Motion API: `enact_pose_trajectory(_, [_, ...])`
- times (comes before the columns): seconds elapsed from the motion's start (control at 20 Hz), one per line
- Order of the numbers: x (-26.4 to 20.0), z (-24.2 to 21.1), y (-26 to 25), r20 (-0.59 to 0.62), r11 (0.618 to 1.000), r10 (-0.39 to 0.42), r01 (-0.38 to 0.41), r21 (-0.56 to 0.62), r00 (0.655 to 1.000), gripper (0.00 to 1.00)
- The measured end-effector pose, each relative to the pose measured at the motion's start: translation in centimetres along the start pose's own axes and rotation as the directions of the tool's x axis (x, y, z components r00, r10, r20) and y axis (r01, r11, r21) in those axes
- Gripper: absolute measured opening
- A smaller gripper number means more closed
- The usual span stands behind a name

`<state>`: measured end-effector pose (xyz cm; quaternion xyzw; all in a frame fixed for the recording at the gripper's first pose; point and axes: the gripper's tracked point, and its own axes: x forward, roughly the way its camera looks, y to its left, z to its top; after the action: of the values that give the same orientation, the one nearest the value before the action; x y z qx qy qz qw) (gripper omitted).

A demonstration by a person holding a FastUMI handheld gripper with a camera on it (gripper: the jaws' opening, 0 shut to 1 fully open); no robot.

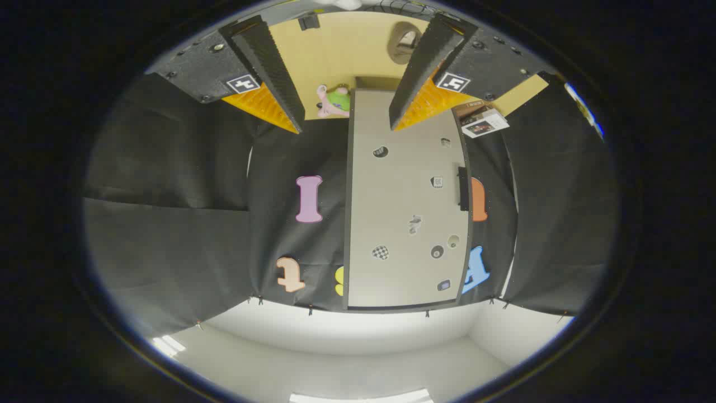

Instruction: Open the shoe cabinet door, grab the shoes and put them into the shoe cabinet, then close the shoe cabinet door.

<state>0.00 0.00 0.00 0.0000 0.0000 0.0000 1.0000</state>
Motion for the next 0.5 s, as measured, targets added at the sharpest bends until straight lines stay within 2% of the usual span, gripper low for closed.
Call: enact_pose_trajectory(0.5, [-0.1, 0.0, 1.4, 0.007, 1.000, 0.004, -0.004, 0.005, 1.000, 0.99])
